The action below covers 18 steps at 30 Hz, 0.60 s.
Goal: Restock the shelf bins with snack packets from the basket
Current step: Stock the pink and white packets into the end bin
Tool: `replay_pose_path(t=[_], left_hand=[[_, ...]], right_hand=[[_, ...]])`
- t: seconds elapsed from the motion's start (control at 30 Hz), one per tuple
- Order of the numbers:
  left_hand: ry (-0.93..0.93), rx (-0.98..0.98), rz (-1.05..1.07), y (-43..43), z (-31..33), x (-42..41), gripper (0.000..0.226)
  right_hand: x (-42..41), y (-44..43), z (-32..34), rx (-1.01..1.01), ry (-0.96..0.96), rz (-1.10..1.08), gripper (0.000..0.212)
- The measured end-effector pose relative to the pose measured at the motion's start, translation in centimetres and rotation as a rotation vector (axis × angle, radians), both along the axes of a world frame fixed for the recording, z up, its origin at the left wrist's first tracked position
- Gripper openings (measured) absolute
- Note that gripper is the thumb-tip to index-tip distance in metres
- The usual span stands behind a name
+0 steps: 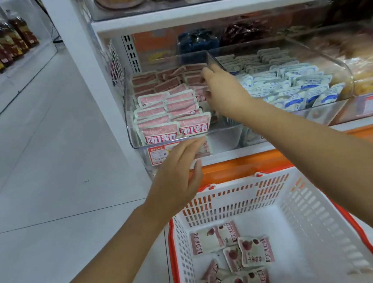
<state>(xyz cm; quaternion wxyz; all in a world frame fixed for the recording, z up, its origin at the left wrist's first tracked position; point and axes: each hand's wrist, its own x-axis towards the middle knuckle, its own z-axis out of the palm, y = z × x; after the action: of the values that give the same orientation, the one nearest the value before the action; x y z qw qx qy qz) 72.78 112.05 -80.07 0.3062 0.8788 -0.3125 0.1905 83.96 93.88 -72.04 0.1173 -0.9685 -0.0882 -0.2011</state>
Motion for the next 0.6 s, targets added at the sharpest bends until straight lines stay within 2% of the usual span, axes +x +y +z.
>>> replay_pose_path(t=[0.03,0.07,0.17,0.23,0.33,0.4,0.5,0.6], left_hand=[[0.015,0.014,-0.029,0.1,-0.5,-0.4,0.035],[0.046,0.044,-0.061,0.2,-1.2,-0.8,0.031],[0.182,0.218,-0.130,0.5,-4.0,-2.1,0.029],[0.298,0.369,-0.118,0.8,-6.2,-2.8,0.030],[0.445,0.570,-0.090,1.6,-9.6,-3.5,0.033],[0.527,0.676,-0.112,2.2,-11.3,-3.7,0.034],[0.603,0.788,-0.146,3.2,-13.2,-3.6,0.033],[0.602,0.762,-0.149,3.7,-14.7,-3.4,0.029]], right_hand=[[-1.6,-0.3,-0.2,0.059,-0.060,0.035,0.016],[-3.4,-0.5,-0.7,0.116,-0.102,0.060,0.015],[-9.1,-1.4,-3.9,0.154,-0.088,0.127,0.028],[-11.8,-2.2,-7.8,0.055,0.123,0.127,0.031],[-13.4,-4.5,-15.7,0.011,0.582,0.001,0.028],[-14.2,-6.8,-20.7,0.067,0.881,-0.136,0.026],[-16.1,-9.1,-27.3,0.171,1.204,-0.342,0.035],[-18.3,-9.7,-32.0,0.340,1.349,-0.526,0.029]])
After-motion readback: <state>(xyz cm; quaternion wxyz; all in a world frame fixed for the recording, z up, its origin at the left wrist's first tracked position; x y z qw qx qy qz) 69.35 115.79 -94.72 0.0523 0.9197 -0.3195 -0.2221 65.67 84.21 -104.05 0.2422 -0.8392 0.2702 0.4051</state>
